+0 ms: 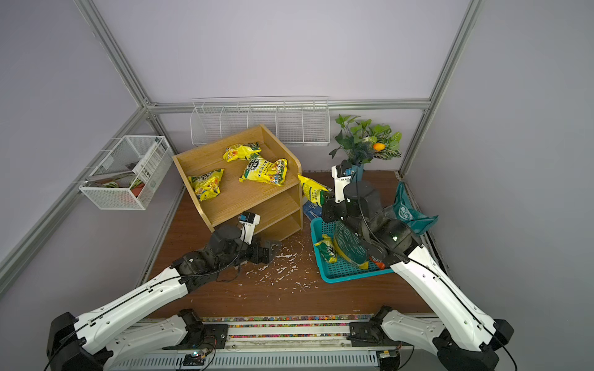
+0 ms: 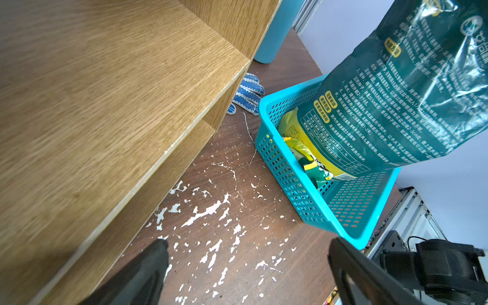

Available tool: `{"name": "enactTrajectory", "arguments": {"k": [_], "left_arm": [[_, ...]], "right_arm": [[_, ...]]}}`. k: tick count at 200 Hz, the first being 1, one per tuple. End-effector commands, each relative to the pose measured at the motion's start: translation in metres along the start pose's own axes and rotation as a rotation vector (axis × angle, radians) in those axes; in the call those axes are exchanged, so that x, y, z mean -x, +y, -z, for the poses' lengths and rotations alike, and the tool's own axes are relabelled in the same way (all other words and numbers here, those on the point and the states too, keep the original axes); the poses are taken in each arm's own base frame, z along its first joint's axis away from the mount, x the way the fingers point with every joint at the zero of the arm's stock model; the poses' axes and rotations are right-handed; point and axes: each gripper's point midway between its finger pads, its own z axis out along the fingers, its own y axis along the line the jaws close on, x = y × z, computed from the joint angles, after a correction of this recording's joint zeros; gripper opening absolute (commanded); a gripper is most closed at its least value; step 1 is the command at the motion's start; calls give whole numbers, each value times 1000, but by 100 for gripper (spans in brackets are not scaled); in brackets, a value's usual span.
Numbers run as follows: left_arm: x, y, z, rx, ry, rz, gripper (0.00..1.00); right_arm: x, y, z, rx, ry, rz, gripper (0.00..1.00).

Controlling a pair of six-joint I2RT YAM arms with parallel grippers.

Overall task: Take down the fertilizer bag from the shelf
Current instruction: Pick up the fertilizer bag from the shelf, then place the fertilizer bag in the storage box.

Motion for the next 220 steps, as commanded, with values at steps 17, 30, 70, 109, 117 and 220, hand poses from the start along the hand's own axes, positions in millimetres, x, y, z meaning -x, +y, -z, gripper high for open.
{"name": "enactTrajectory", "arguments": {"k": [17, 30, 70, 109, 117, 220], "left_arm": [[9, -8, -6, -26, -3, -23, 99], [10, -9, -9, -31, 2, -24, 99], [15, -15, -11, -44, -2, -22, 99], [12, -10, -8, -27, 2, -12, 99], [10, -9, -6, -22, 4, -11, 99], [7, -3, -1, -6, -12, -6, 99]], "right_arm": [[-66, -32, -4, -160, 247, -27, 0], [-82, -35, -10, -178, 291, -29, 0], [-98, -43, -38, -243, 315, 21, 0], [-107, -52, -77, -329, 443, 96, 0], [-110, -54, -83, -356, 467, 107, 0], [-205, -70, -138, -452, 774, 152, 0]]}}
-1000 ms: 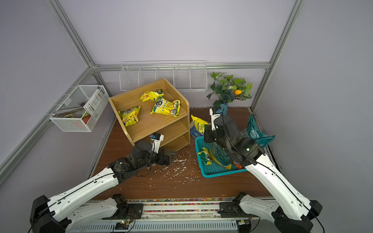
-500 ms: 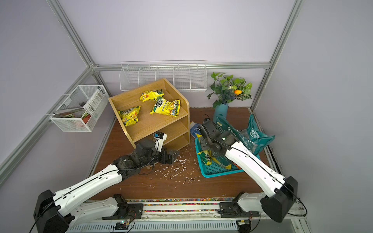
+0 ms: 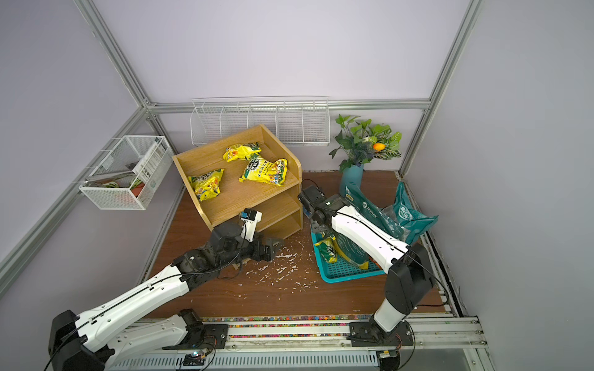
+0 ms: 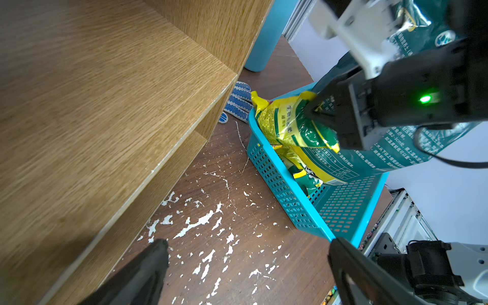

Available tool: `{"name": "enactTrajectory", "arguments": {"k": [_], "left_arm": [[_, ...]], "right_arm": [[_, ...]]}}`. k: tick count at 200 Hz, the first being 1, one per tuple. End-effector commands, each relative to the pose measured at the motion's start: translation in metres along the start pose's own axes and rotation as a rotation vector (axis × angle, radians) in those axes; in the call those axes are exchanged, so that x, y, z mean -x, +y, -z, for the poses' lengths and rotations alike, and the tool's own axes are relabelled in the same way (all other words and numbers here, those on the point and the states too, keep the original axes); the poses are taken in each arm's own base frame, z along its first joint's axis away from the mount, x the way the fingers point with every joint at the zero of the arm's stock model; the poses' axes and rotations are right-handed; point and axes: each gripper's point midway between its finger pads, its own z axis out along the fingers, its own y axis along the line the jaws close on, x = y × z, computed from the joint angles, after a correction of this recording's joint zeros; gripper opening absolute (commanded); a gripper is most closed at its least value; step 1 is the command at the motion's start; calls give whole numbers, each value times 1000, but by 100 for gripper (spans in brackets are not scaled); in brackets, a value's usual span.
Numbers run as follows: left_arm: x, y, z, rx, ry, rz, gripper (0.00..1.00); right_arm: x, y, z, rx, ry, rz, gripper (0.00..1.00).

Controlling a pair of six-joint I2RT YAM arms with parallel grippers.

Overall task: Take down the fertilizer bag from the shelf
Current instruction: Place the fertilizer bag in the storage box.

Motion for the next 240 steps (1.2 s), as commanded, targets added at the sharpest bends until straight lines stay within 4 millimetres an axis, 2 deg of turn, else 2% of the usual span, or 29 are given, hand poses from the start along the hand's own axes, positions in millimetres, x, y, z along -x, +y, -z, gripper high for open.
{"name": "enactTrajectory", "arguments": {"k": [1, 41, 65, 80, 98, 112, 139, 173, 205, 225, 240], "left_arm": [[-4, 6, 0, 23, 7, 5, 99], [-6, 10, 3, 35, 5, 9, 99], [-7, 10, 3, 35, 6, 9, 99], [-7, 10, 3, 34, 4, 9, 99], [-6, 9, 3, 33, 2, 9, 99], [-6, 9, 1, 33, 4, 9, 99], [-6, 8, -1, 27, 7, 10, 99], [-4, 8, 0, 25, 0, 11, 99], [-3, 7, 1, 23, -2, 6, 99], [-2, 6, 2, 21, -4, 0, 99], [-1, 5, 2, 19, -6, -2, 99]], "right_arm": [[-22, 10, -38, -18, 105, -4, 0], [-62, 23, -78, -9, 230, -9, 0], [-83, 23, -95, -18, 274, -23, 0], [-89, 22, -97, -17, 283, -36, 0], [-82, 22, -88, 7, 249, -50, 0], [-70, 20, -74, 28, 201, -57, 0], [-39, 14, -33, 76, 96, -72, 32], [-3, 6, 30, 170, -56, -101, 53], [24, 3, 87, 301, -217, -128, 57], [47, 11, 127, 429, -334, -158, 59], [66, 25, 161, 568, -435, -172, 71]]}}
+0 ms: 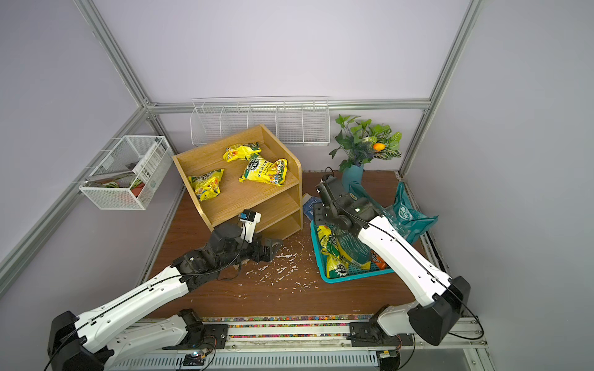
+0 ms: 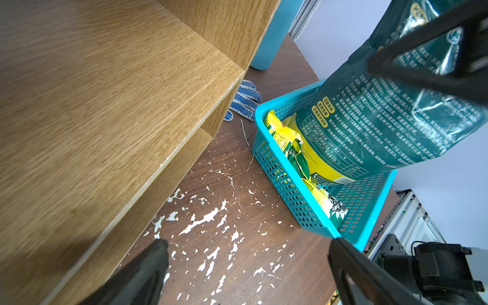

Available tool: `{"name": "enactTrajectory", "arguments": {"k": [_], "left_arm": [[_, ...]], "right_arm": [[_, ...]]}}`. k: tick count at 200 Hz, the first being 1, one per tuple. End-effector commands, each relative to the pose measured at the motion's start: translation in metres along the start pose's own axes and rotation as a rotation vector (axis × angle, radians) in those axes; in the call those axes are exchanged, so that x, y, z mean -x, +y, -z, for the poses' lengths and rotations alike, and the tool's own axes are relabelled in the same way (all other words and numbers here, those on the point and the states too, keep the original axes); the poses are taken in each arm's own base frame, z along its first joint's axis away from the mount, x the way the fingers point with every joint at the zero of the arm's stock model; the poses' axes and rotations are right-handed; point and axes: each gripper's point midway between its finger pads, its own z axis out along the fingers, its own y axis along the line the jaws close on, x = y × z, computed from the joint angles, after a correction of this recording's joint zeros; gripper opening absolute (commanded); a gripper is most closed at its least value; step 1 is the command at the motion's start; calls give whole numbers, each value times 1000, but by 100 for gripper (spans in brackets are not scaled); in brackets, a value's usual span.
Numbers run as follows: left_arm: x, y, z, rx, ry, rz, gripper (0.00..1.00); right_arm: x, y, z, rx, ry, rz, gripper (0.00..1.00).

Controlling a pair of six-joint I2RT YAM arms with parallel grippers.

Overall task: Take down the fertilizer bag from the shelf
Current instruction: Place the fertilizer bag in the storage box, then pick up the fertilizer bag from the shelf.

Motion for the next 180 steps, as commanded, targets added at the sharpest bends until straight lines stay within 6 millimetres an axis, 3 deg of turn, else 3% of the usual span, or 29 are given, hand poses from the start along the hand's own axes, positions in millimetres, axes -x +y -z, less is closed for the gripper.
{"name": "enactTrajectory", "arguments": {"k": [1, 36, 58, 89, 180], "left_arm": [[3, 0, 1, 0, -6, -2, 99], [4, 0, 5, 2, -14, -2, 99], [3, 2, 8, 6, -17, -2, 99], [1, 5, 11, 17, -18, -1, 99], [-4, 10, 14, 30, -26, 10, 99]], "right_arm": [[31, 44, 24, 216, -118, -7, 71], [76, 119, 68, 506, -298, 18, 83], [95, 141, 70, 573, -346, 22, 83], [109, 145, 52, 556, -397, -26, 83], [102, 153, -13, 423, -357, 71, 79]]}}
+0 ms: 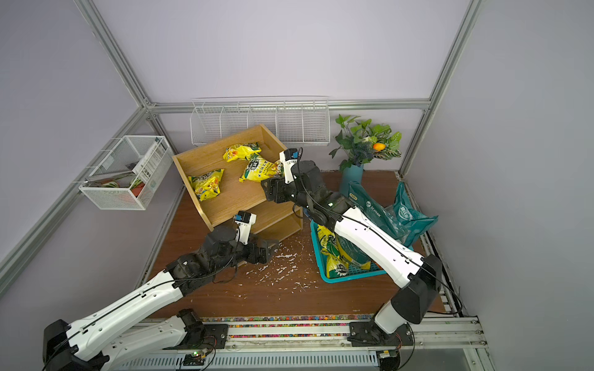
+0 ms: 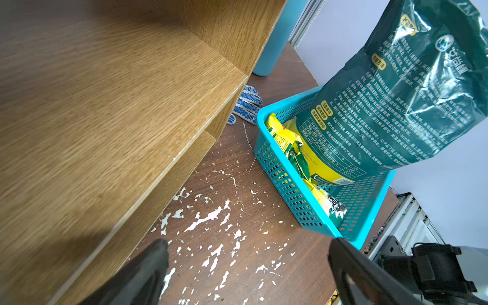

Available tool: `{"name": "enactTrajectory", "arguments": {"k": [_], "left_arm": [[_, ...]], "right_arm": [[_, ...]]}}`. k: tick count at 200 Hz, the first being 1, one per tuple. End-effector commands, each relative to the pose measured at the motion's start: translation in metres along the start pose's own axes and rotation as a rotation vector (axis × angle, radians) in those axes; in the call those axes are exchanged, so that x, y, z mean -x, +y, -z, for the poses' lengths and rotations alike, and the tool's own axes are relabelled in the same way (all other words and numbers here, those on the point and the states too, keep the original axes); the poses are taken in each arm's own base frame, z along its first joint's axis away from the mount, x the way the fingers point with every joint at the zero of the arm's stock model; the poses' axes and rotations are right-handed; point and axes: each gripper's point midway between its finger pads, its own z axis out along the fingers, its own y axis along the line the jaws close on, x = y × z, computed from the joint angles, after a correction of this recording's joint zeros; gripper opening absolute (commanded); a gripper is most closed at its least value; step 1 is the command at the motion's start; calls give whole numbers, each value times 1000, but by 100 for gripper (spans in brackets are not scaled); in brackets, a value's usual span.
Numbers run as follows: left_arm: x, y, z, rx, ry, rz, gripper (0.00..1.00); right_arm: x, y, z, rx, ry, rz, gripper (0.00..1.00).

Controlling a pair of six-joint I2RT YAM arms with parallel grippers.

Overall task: Take down the fertilizer bag from the shelf
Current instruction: Pick up the fertilizer bag from the shelf.

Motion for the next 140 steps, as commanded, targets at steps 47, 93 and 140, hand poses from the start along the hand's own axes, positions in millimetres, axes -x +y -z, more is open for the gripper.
{"name": "enactTrajectory", "arguments": {"k": [47, 93, 140], "left_arm": [[-7, 8, -2, 24, 12, 5, 99], [-7, 8, -3, 25, 13, 5, 99], [-8, 8, -3, 23, 12, 9, 99]], "right_arm": [[-8, -8, -23, -75, 26, 98, 35], [5, -1, -13, -47, -15, 106, 0], [38, 32, 34, 89, -102, 132, 0]]}}
